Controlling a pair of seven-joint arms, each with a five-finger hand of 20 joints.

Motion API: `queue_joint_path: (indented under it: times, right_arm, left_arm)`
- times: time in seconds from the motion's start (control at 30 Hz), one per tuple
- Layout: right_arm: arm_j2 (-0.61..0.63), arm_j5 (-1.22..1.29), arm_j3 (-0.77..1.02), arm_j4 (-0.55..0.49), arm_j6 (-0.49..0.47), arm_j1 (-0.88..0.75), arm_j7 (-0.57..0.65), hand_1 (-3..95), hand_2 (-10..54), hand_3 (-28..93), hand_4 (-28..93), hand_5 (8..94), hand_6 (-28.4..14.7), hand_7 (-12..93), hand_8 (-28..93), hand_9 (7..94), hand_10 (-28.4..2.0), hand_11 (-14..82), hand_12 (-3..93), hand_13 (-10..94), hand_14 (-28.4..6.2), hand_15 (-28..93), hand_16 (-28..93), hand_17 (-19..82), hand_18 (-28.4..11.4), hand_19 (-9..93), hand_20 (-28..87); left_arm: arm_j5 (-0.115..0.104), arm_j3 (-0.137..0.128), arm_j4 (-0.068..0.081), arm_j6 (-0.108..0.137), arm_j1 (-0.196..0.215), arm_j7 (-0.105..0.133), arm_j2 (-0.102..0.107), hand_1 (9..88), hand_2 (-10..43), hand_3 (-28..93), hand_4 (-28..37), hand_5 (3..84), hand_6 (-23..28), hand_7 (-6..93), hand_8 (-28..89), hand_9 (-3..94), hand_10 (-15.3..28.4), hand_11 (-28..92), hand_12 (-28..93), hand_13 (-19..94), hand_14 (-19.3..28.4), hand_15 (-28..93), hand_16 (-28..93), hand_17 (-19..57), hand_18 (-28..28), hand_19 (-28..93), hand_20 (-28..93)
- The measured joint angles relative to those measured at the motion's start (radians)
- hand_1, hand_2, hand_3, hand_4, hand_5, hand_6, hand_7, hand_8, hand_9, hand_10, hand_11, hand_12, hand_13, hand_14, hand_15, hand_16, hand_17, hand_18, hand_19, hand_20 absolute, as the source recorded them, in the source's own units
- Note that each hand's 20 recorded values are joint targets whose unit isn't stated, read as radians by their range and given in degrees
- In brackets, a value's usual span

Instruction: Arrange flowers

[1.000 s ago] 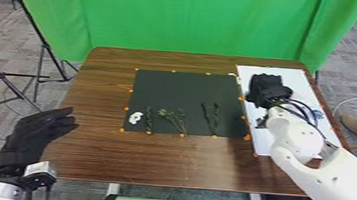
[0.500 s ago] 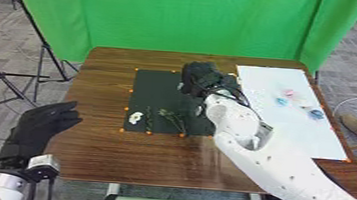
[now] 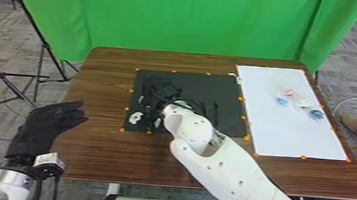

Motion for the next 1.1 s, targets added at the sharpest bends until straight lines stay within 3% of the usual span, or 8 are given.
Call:
queue_joint_path:
  times: [0.23, 0.37, 0.47, 0.9, 1.1]
  right_arm:
    - [-0.017, -0.047, 0.003, 0.033, 0.019, 0.002, 0.01, 49.6, -6.4, 70, -28, 76.1, 3.2, 27, -1, 82.4, -8.0, 32.0, 27.4, 69, -6.9, 66, 25, 23, -19.5, 74, 13]
    - [-0.022, -0.065, 0.011, 0.049, 0.036, 0.0, 0.028, 48.8, -7.2, 70, -28, 72.0, 1.6, 28, -3, 80.9, -7.5, 30.6, 28.9, 66, -7.8, 68, 24, 22, -20.0, 74, 13]
    - [-0.024, -0.07, 0.018, 0.052, 0.054, -0.007, 0.045, 47.6, -7.6, 69, -28, 68.8, 0.2, 28, -4, 77.0, -8.8, 32.2, 26.7, 63, -8.7, 69, 23, 21, -20.7, 75, 13]
    - [-0.048, -0.046, -0.009, 0.064, 0.1, 0.009, 0.141, 45.8, -8.8, 64, -28, 67.5, -0.9, 25, -5, 72.4, -11.5, 42.2, 19.4, 61, -10.4, 73, 21, 19, -23.7, 76, 19]
    - [-0.06, -0.023, -0.005, 0.064, 0.087, 0.015, 0.159, 44.5, -9.4, 66, -28, 66.9, -1.1, 25, -10, 71.1, -12.1, 43.5, 18.7, 59, -11.0, 74, 21, 19, -24.4, 76, 19]
  left_arm:
    - [0.002, 0.015, 0.006, -0.007, -0.051, -0.004, 0.019, 27.4, 6.4, 82, -12.1, 49.0, 15.0, 15.9, -9, 42.3, 23.1, 42, 11, 32, 28.4, 64, -13, -8.4, 21.5, 57, 18]
    - [0.001, 0.025, 0.007, -0.008, -0.059, -0.003, 0.023, 27.4, 6.4, 82, -12.0, 49.0, 15.0, 16.4, -9, 42.4, 23.1, 43, 11, 32, 28.4, 64, -13, -8.3, 21.5, 57, 18]
    - [0.0, 0.026, 0.008, -0.008, -0.057, -0.003, 0.025, 27.4, 6.3, 82, -12.0, 49.4, 15.0, 17.2, -9, 42.3, 23.2, 43, 11, 32, 28.4, 64, -13, -8.3, 21.5, 57, 18]
    - [-0.012, 0.072, 0.025, -0.004, -0.102, 0.015, 0.05, 27.5, 6.3, 82, -12.3, 49.7, 15.3, 18.6, -10, 42.8, 23.2, 44, 11, 32, 28.4, 64, -13, -8.3, 21.5, 58, 18]
    - [-0.021, 0.077, 0.026, 0.001, -0.112, 0.021, 0.065, 28.0, 6.2, 82, -12.1, 49.7, 15.2, 18.9, -10, 42.8, 23.3, 45, 11, 33, 28.4, 65, -13, -8.3, 21.5, 58, 18]
